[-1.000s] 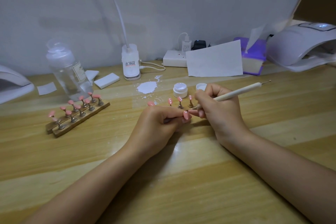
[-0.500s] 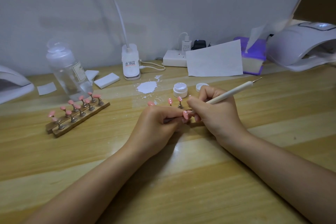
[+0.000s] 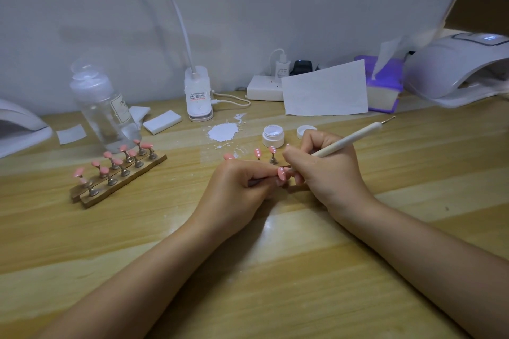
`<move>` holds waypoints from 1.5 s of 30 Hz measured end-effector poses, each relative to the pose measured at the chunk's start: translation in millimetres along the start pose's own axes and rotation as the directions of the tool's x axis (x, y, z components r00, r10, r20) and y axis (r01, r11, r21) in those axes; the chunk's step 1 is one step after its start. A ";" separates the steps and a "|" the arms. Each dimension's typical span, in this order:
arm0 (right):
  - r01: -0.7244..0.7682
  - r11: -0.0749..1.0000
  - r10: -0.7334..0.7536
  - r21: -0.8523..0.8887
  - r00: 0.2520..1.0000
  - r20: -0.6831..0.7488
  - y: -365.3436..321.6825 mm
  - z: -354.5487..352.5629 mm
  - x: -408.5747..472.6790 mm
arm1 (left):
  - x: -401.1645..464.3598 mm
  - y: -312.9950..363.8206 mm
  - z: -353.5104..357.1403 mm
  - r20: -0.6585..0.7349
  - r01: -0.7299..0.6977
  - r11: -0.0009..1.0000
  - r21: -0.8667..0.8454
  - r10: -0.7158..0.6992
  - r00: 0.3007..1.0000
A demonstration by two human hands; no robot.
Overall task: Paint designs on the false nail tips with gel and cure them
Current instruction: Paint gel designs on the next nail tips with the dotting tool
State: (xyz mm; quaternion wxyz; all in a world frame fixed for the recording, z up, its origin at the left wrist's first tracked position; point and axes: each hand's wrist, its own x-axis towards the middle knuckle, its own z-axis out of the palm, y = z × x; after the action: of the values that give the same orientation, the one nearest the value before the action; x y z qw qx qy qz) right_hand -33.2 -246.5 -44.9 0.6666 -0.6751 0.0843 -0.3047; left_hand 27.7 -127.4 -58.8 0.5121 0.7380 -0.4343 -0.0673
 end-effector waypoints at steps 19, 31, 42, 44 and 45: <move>0.007 1.000 -0.007 0.008 1.000 -0.003 -0.2 -0.2 -0.7 | 0.4 -0.4 0.8 0.004 0.025 0.999 -0.040 -0.025 1.000; 0.004 1.000 -0.004 -0.003 1.000 -0.014 0.2 -0.6 -1.3 | 0.5 0.5 0.6 0.001 0.025 1.000 -0.011 -0.025 1.000; -0.043 0.983 0.065 0.176 0.990 -0.123 1.0 -2.1 4.1 | -0.2 2.9 0.8 -0.024 0.070 0.997 -0.016 -0.070 0.997; -0.025 0.990 0.037 0.140 0.996 -0.083 1.1 -2.8 3.1 | 0.2 3.6 0.5 -0.031 0.079 0.996 -0.034 -0.080 0.996; -0.028 0.991 0.035 0.129 0.998 -0.054 1.2 -3.2 2.6 | 0.5 3.8 0.4 -0.032 0.085 0.996 -0.041 -0.087 0.996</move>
State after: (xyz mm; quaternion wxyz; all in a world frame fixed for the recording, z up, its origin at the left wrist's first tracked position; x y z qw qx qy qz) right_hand -32.4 -250.7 -45.5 0.7106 -0.6207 0.0940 -0.3176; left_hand 25.6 -128.4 -55.7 0.5308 0.7466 -0.3919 -0.0853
